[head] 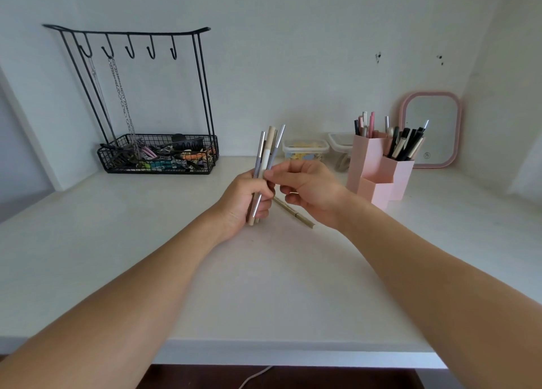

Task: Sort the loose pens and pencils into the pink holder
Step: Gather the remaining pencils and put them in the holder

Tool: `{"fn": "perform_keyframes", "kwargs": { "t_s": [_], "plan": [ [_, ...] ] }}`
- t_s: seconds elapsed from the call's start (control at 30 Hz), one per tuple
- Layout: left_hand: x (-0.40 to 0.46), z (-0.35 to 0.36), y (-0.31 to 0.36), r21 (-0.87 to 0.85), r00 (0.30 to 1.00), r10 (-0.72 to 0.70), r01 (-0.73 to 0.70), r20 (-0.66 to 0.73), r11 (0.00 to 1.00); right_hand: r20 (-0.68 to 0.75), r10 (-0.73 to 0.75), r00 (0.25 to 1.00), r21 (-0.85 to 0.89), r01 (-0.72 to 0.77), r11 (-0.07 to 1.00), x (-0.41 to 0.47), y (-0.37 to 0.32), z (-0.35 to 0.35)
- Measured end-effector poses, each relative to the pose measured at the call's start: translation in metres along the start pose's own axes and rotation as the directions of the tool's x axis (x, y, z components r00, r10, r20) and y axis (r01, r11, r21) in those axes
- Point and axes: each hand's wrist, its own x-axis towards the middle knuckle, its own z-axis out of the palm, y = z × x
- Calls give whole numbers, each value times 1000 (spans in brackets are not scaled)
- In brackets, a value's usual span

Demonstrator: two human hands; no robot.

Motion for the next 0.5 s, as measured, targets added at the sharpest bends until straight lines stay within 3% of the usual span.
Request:
{"fn": "perform_keyframes", "kwargs": {
  "t_s": [0.17,0.3,0.43,0.5],
  "plan": [
    [1,1,-5,74,1000,-10,13,-30,997,-115,-175,978,-208,149,967,1,2,4],
    [4,1,-8,116,997,52,-46,-49,992,-111,-263,958,-269,226,936,4,5,6],
    [6,-1,-9,55,981,72,-63,-180,997,-141,-255,957,-417,176,892,9,6,1],
    [8,-5,-7,9,962,52,-52,-269,999,-169,-249,954,-632,89,770,12,5,-8]
  ]
}}
